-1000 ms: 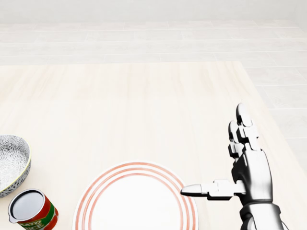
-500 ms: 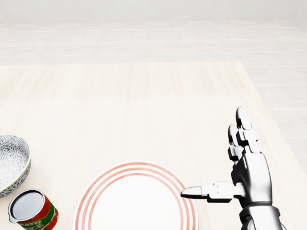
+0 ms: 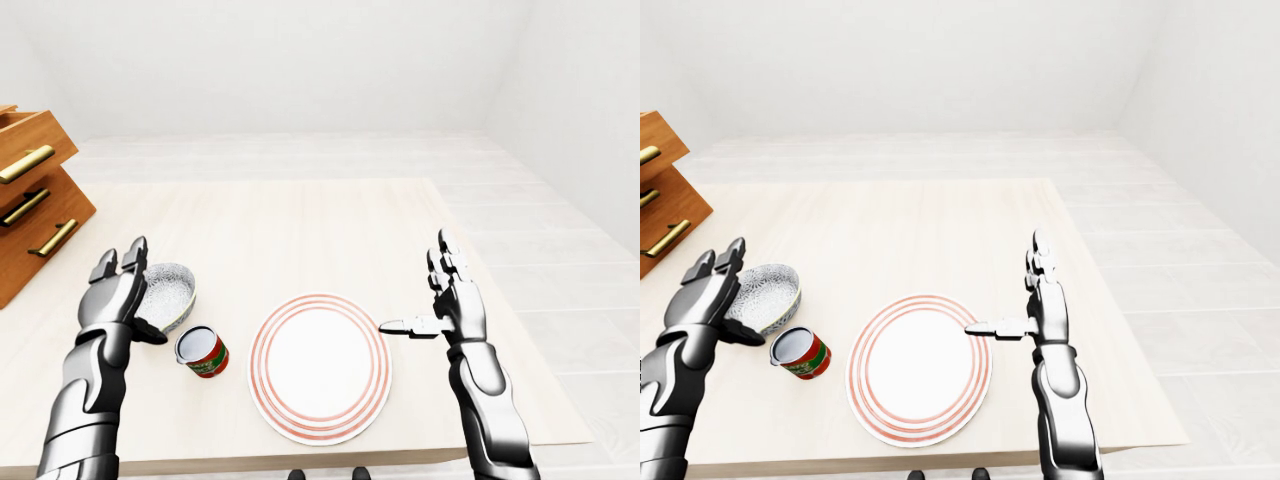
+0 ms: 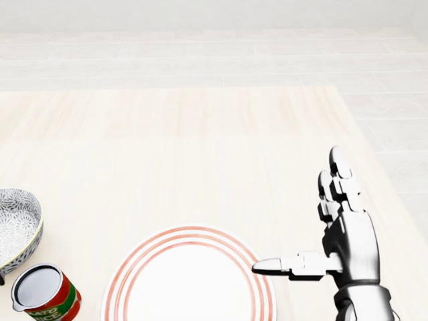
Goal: Put the bowl on the plate.
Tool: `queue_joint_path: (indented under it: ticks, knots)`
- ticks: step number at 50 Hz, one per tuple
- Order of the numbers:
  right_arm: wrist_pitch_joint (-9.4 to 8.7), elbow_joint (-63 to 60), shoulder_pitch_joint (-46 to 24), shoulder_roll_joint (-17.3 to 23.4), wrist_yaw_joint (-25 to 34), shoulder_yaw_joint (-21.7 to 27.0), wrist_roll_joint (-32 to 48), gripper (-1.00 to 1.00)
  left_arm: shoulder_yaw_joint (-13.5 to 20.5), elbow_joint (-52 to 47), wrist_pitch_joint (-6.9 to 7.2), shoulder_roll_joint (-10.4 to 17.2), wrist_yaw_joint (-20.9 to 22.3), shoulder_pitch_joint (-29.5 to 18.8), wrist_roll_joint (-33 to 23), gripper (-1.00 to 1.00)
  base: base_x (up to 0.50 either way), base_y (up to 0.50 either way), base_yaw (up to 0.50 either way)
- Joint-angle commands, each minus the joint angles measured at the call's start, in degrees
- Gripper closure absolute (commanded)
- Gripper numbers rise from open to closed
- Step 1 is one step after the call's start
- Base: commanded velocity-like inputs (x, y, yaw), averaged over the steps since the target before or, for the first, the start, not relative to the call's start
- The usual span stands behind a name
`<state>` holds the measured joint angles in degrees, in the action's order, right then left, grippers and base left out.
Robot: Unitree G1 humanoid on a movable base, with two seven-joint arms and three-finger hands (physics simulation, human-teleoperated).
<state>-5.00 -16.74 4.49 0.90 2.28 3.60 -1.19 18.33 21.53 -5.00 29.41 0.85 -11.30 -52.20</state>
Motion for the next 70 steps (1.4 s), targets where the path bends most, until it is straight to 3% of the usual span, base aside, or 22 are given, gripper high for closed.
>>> queue_joint_path:
  ticks: [1,46,70]
  knots:
    - [0.0,-0.6,-0.4,0.2,0.1,0.0,-0.1,-1.0,-0.9,2.3,0.0,-0.1,-1.8,0.1,-0.3,-1.0,0.0,0.0,0.0]
    - [0.0,1.5,1.2,-0.2,0.1,-0.2,-0.3,-1.0,-4.4,10.4,0.0,-1.0,-6.7,-0.6,-1.6,-1.0,0.0,0.0,0.0]
    - [0.0,1.1,1.7,-0.2,0.2,-0.3,-0.3,-1.0,-5.5,11.3,0.0,-1.3,-6.5,-0.4,-1.4,-1.0,0.0,0.0,0.0]
